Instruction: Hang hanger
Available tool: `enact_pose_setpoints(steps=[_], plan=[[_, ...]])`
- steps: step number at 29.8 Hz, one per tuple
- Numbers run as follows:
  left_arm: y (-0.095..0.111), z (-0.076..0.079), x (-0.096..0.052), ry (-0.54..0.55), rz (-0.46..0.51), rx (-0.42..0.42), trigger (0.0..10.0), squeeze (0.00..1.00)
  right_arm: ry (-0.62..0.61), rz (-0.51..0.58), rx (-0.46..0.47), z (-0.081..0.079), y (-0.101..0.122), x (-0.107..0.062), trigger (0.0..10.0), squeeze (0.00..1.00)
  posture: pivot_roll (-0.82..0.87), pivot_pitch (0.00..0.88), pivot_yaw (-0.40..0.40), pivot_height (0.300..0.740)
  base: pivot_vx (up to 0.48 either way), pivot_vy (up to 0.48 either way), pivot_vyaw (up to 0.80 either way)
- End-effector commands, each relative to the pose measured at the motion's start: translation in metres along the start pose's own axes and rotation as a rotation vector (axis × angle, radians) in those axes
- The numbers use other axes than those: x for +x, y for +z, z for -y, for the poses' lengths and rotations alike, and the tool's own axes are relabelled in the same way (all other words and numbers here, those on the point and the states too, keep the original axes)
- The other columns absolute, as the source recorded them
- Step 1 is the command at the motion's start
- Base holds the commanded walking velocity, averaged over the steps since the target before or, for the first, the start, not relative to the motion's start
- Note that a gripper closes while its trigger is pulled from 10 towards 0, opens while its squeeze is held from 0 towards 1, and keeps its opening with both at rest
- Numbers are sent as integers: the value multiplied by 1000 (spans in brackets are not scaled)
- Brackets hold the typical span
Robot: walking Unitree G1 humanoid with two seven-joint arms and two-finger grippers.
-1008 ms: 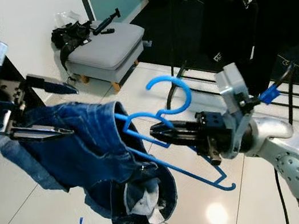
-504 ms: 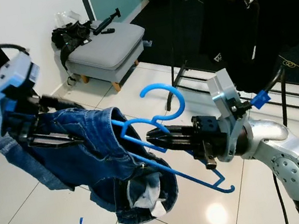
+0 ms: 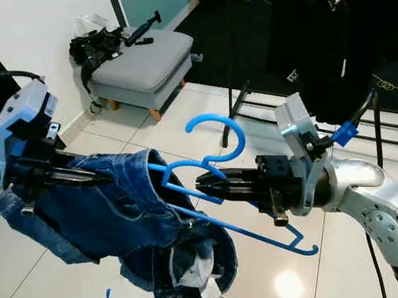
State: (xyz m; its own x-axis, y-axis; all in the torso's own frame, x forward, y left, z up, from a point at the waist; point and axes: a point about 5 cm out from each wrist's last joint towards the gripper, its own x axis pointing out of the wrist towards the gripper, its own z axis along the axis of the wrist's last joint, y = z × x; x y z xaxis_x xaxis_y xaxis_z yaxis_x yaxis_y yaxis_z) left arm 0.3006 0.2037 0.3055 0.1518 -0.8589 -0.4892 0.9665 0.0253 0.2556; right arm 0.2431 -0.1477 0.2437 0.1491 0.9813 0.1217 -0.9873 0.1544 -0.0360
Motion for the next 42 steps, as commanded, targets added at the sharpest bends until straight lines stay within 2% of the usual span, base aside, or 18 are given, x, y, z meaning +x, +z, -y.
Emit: enact_pose_setpoints(steps=[1,6,7,11,12,13,14,16,17,25,26,27,29,30,31,36,40,42], plan=[[-2,3,5,-29,7,-8,0,0,46,37,-47,-5,9,6,10000,0,94,132,8,740,0,0,0],[-3,3,5,-18,20,-14,0,0,17,36,-55,-1,10,5,10000,0,92,131,5,740,0,0,0],[-3,3,5,-4,28,-18,0,0,-9,41,-64,2,11,4,10000,1000,92,132,4,740,0,0,0],[-4,0,3,34,48,-27,0,0,-69,50,-84,9,13,-1,10000,1000,93,131,2,740,0,0,0],[-6,-5,-3,118,89,-45,0,0,-187,52,-121,20,17,-15,10000,1000,94,135,1,740,0,0,0],[-6,-5,-3,118,89,-45,0,0,-187,52,-121,20,17,-15,10000,1000,94,135,1,740,0,0,0],[-10,-7,-7,181,116,-62,0,0,-266,60,-143,26,22,-29,10000,1000,91,138,1,740,0,0,0],[-10,-7,-7,181,116,-62,0,0,-266,60,-143,26,22,-29,10000,1000,91,138,1,740,0,0,0],[-14,-11,-14,276,146,-73,0,0,-335,63,-163,28,28,-46,10000,1000,83,144,1,740,0,0,0],[-14,-11,-14,276,146,-73,0,0,-335,63,-163,28,28,-46,10000,1000,83,144,1,740,0,0,0],[-16,-14,-19,335,163,-74,0,0,-373,61,-172,29,30,-55,10000,1000,83,146,1,740,0,0,0],[-11,-17,-26,461,283,-65,0,0,-541,95,-165,36,29,-84,10000,1000,71,163,-13,740,0,0,0],[-1,-18,-35,609,458,-53,0,0,-761,166,-128,42,21,-122,10000,1000,68,164,-13,740,0,0,0],[-1,-18,-35,609,458,-53,0,0,-761,166,-128,42,21,-122,10000,1000,68,164,-13,740,0,0,0],[14,-19,-40,666,573,-17,0,0,-872,266,-31,48,5,-141,10000,0,75,165,-17,740,0,0,0],[32,-24,-48,730,651,35,0,0,-896,387,66,50,-7,-142,10000,0,79,164,-19,740,0,0,0],[40,-25,-50,730,714,45,0,0,-909,394,101,53,-16,-140,10000,0,76,162,-18,740,0,0,0],[50,-23,-46,706,775,60,235,0,-900,381,155,55,-27,-130,10000,0,76,162,-18,740,0,0,0]])
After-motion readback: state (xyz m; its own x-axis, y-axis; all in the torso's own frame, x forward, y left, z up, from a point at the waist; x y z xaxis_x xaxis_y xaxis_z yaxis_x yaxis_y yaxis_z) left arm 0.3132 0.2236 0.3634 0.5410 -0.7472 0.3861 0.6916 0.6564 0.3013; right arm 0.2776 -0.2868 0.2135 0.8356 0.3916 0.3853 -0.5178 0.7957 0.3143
